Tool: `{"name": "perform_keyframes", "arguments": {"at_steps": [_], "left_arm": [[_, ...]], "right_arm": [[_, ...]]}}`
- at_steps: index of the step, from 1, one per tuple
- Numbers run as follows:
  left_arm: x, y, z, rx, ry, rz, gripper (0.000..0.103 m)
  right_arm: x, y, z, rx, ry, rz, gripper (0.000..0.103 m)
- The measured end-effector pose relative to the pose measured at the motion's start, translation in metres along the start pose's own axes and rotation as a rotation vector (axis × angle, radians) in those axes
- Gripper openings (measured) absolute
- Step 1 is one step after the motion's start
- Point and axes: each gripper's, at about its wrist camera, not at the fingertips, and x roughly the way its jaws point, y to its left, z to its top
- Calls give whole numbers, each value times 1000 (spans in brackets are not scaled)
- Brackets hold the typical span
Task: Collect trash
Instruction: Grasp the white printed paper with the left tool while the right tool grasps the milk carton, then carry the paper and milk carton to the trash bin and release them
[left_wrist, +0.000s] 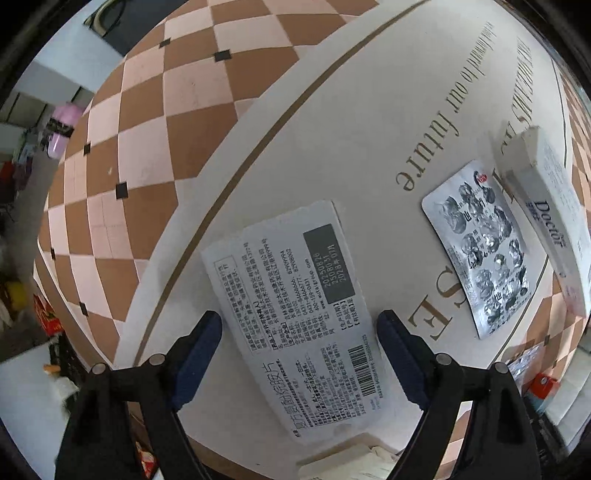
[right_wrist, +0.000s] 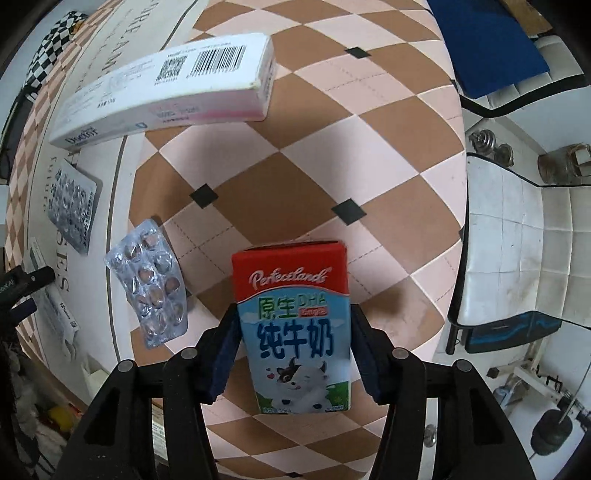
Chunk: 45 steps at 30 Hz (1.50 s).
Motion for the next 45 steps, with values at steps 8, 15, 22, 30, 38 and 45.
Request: {"name": "perform_keyframes", "arguments": {"at_steps": [8,15,22,30,38,45], "left_arm": [[-6,-9,-29,32,-61,24,78],[-11,-24,-45,88,-108,40,78],[-43,-44,-75,172,-192,45,77],[-113,-43,-127,322,-341,-16,77],[-172,4,-173,504,-470,-124,77],[-181,86,-227,666,-499,-192,77]], "right_arm": [[-3,16,-8,-21,-20,-42,60],[-8,16,-13,-15,-36,-21,51],[-26,19,-25,-2,-85,25,51],[-81,34,-72,27,-205,70,51],[-141,72,-169,104,-352,101,51],[-148,135,-291,202,-414,124,51]]}}
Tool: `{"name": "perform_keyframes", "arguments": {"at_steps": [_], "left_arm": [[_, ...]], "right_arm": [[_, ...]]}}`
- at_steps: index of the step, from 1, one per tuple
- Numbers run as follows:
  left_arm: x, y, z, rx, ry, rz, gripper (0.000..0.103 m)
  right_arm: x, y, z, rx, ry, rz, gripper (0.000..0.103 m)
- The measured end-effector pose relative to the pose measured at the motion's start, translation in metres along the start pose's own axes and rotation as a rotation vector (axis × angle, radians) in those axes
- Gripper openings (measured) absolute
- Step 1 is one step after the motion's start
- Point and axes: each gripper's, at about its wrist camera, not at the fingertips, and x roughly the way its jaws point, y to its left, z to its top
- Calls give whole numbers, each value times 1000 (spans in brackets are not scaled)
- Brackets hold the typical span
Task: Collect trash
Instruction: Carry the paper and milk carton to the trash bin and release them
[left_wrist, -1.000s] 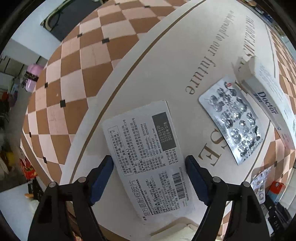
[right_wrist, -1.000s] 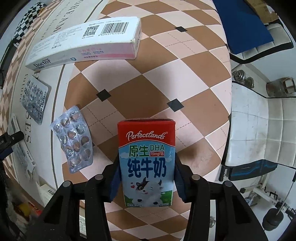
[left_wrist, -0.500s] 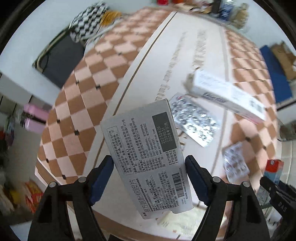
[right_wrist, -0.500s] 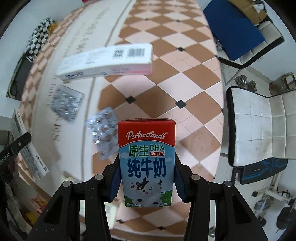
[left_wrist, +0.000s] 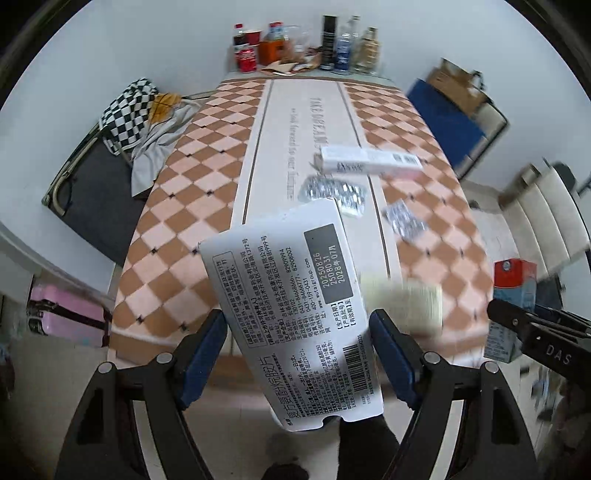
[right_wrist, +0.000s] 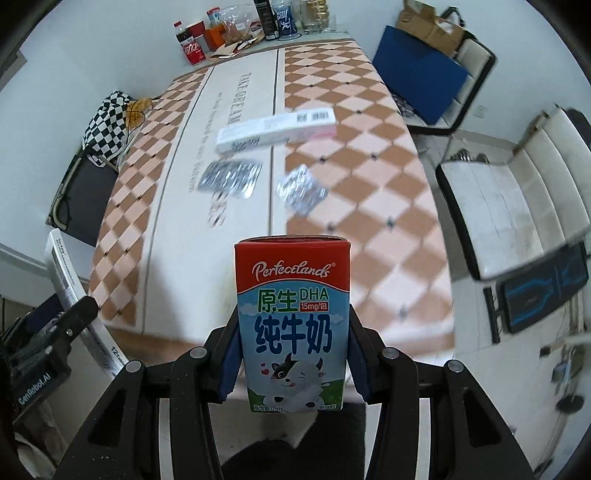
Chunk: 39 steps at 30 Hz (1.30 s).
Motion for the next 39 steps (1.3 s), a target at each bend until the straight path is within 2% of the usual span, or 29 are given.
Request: {"name": "perform_keyframes", "arguments": {"at_steps": [5,8,12,16,23,28,33,37,38,39], "left_arm": [[-4,20,-57,50,61,-41,77],[12,28,-91,64,128,-55,77],[53,34,-135,67,235,-72,77],[121,36,-174,45,345,-98,77],[288,26,-222,-14,511,-183,77],[384,8,-244,3,566,-207,76],[437,-6,-263,32,613,-213,76],[439,2,-273,14,625,-205,78],[435,5,-275,11,623,-193,80],[432,10,-277,10,621,-183,88]], "right_arm": [[9,17,-90,49,63,2,51],[34,20,-141,64,140,-7,51],[91,16,-200,83,247,-24,51],[163,0,-243,126,340,-21,51],[296,-31,-280,176,390,-7,51],[385,-57,-297,191,425,-1,51],[450,-68,-304,166,451,11,51],[477,-68,-307,180,472,38,53],[481,-69,-308,185,474,42,58],[481,-70,-309,192,471,49,73]]}}
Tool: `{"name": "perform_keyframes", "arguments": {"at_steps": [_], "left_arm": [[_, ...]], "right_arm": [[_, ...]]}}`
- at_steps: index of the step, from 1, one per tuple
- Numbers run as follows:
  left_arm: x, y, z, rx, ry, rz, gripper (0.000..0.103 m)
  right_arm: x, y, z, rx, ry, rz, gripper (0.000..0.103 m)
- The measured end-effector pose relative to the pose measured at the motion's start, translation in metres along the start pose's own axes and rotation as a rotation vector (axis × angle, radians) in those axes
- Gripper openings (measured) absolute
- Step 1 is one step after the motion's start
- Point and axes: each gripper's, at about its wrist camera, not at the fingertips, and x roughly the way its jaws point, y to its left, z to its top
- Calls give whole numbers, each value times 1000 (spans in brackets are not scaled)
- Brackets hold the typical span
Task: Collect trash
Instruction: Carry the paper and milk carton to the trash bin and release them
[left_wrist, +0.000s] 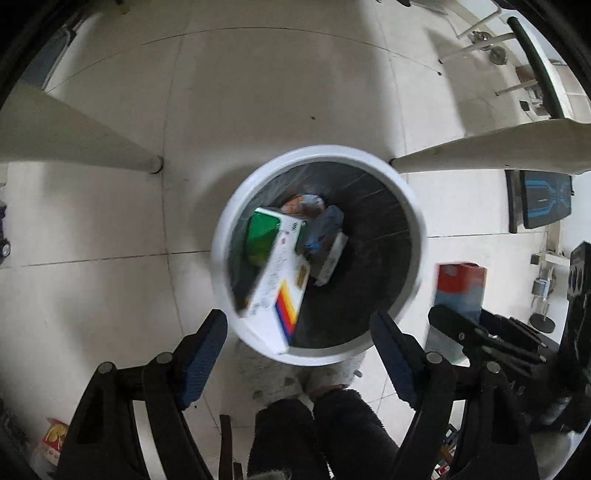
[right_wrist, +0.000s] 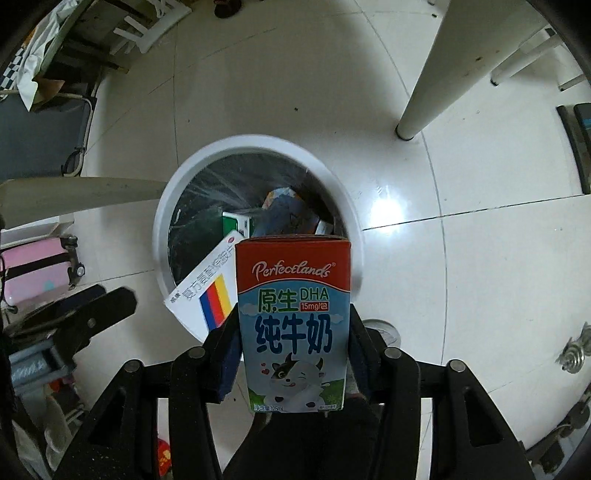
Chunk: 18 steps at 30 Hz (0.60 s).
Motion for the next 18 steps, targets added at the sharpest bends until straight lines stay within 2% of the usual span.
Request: {"name": "perform_keyframes", "arguments": {"at_steps": [1,2,3,10,18], "left_arm": [[-4,0,-5,-3,-1,15,95],[-3,2,-6,-5,-4,32,100],[-5,2,-9,-5,-11,54,100],[-47,9,-32,-16,-77,150,100],[-109,-2,-58,-32,-146,194,100]], "right_arm": [[-2,-1,-1,-1,1,5,85],[-2,-1,0,-5,-3,3,89],[-3,0,0,-13,-9,-5,91],[-41,18,-15,-62,-38,-73,96],[-115,33,-41,-83,-89,-128,97]]}}
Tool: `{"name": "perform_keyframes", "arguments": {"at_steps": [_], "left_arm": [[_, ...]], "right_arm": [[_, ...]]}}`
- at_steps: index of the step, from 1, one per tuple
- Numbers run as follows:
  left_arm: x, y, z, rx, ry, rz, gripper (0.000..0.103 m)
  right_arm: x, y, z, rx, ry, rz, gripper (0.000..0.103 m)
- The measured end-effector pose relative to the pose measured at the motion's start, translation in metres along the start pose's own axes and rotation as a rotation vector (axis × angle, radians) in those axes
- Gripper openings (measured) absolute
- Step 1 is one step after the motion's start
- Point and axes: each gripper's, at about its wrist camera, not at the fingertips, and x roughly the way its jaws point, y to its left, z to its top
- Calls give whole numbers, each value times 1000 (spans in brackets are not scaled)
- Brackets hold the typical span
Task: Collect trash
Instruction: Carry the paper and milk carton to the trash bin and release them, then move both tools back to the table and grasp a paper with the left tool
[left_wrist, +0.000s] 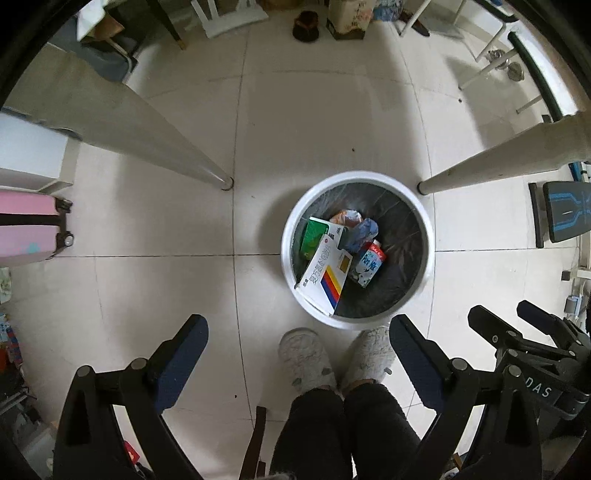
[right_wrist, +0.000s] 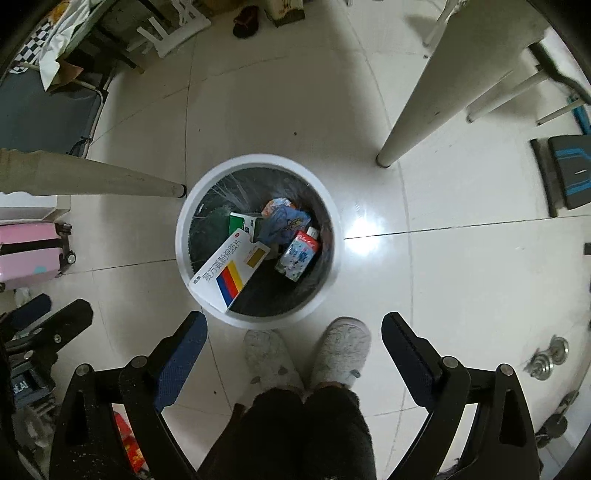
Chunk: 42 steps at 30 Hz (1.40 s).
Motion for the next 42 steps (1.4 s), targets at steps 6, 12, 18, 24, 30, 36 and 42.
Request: {"name": "perform_keyframes", "arguments": {"at_steps": [6,12,18,24,30,36,42], "left_arm": [[-56,3,-20,-14,-44,9,100],[-111,6,-43,-31,-68,4,100],[-173,9,-61,-47,-104,-7,100],[-221,10,-50,-107,-162,24,100],[-251,-3,-6,-194,-195,1,100],[-262,-36,69,-324,-149,-77,100],[-247,-81,153,-531,-48,-240,99]], "right_arm": [[-69,4,-17,-6,-39,-13,97],[-143,15,-42,-47,-60,-5,97],[-220,25,-62,-33,-78,12,97],[-297,24,-47,-23,-131,43,97],[-363,-3,19,-33,-186,-27,97],[-384,-49,111,-10,-210,-135,97],[-369,-106,221,25,-183,-154,97]]}}
